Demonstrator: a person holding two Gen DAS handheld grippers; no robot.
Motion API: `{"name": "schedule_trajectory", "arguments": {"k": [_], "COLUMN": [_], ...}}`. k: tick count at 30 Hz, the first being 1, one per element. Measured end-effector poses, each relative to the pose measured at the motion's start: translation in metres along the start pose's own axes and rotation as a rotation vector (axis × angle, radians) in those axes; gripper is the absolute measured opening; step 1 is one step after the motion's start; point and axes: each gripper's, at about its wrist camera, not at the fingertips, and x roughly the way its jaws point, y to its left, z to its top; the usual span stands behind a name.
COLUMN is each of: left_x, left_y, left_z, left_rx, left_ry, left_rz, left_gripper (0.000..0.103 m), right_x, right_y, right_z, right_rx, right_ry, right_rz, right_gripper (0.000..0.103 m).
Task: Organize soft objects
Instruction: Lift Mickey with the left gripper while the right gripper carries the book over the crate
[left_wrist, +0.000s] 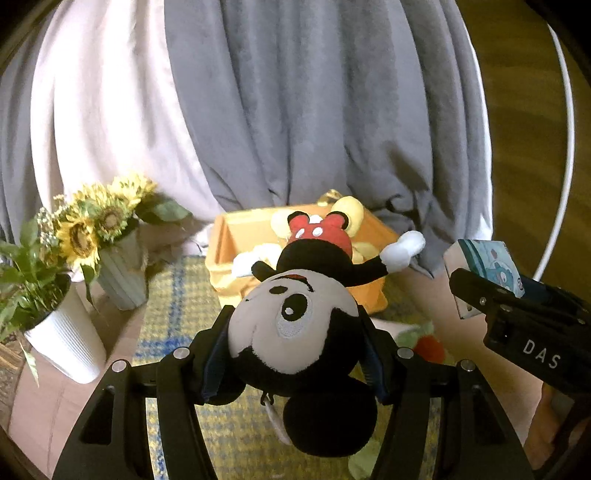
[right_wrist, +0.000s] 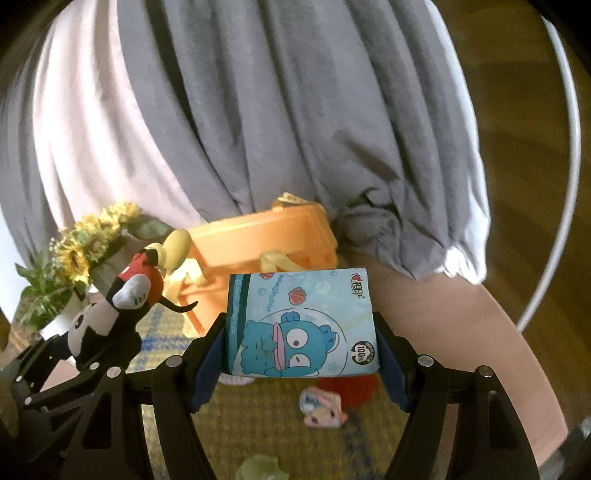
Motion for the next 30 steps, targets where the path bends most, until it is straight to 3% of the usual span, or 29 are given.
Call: {"name": "schedule_trajectory", "arguments": {"k": [19, 30], "left_x": [0.045, 0.102], "left_y": [0.030, 0.044], "left_z": [0.057, 0.080], "left_rx": [0.054, 0.083], "left_ry": [-0.104, -0.083], "left_rz": [0.065, 0.063], "left_gripper": [0.061, 0.061], "right_x": [0.042, 0.091], "right_y": [0.019, 0.035], "right_z": [0.069, 0.100], "right_rx": [-0.009, -0.041], "right_ry": [-0.150, -0.141], "right_rz": [0.041, 0.038], "right_gripper": [0.073, 0.073]}}
